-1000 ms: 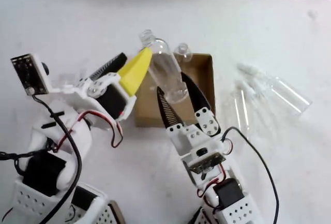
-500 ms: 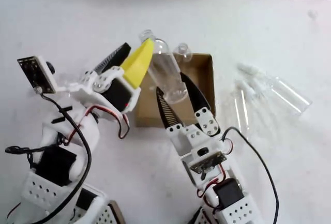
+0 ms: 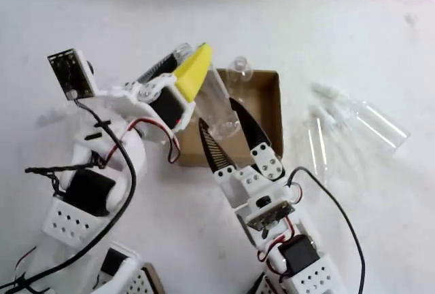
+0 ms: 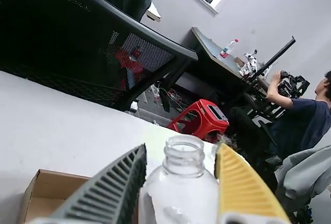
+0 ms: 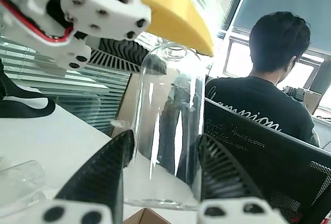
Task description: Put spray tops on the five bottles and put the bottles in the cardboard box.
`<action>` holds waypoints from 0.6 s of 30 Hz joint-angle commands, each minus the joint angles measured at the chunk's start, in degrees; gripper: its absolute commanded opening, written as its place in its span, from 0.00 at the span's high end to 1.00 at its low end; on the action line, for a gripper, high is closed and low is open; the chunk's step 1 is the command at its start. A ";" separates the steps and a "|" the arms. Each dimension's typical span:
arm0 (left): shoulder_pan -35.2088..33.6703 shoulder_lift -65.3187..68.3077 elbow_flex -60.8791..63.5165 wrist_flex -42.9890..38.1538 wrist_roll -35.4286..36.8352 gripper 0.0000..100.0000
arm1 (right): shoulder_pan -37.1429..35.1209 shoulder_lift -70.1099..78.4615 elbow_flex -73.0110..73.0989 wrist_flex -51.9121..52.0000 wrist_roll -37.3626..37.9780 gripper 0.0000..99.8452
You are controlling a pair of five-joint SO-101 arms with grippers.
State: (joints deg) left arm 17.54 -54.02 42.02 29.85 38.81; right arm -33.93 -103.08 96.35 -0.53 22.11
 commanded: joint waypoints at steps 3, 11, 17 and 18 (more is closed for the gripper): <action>0.04 0.48 -2.73 -1.49 0.70 0.80 | -0.48 -0.66 0.53 0.13 -0.18 0.98; -0.40 -1.36 -4.31 -1.14 0.35 0.90 | -0.40 -0.66 0.53 1.63 -0.18 0.98; 0.48 -1.27 -3.87 -1.14 0.35 0.91 | -0.48 -0.66 0.53 1.63 -0.18 0.98; 0.75 -1.27 -3.87 -1.14 0.35 0.91 | -0.40 -0.66 0.53 1.63 -0.18 0.98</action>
State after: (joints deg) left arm 17.63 -54.02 40.79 29.76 38.81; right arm -34.29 -103.08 96.35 0.97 22.11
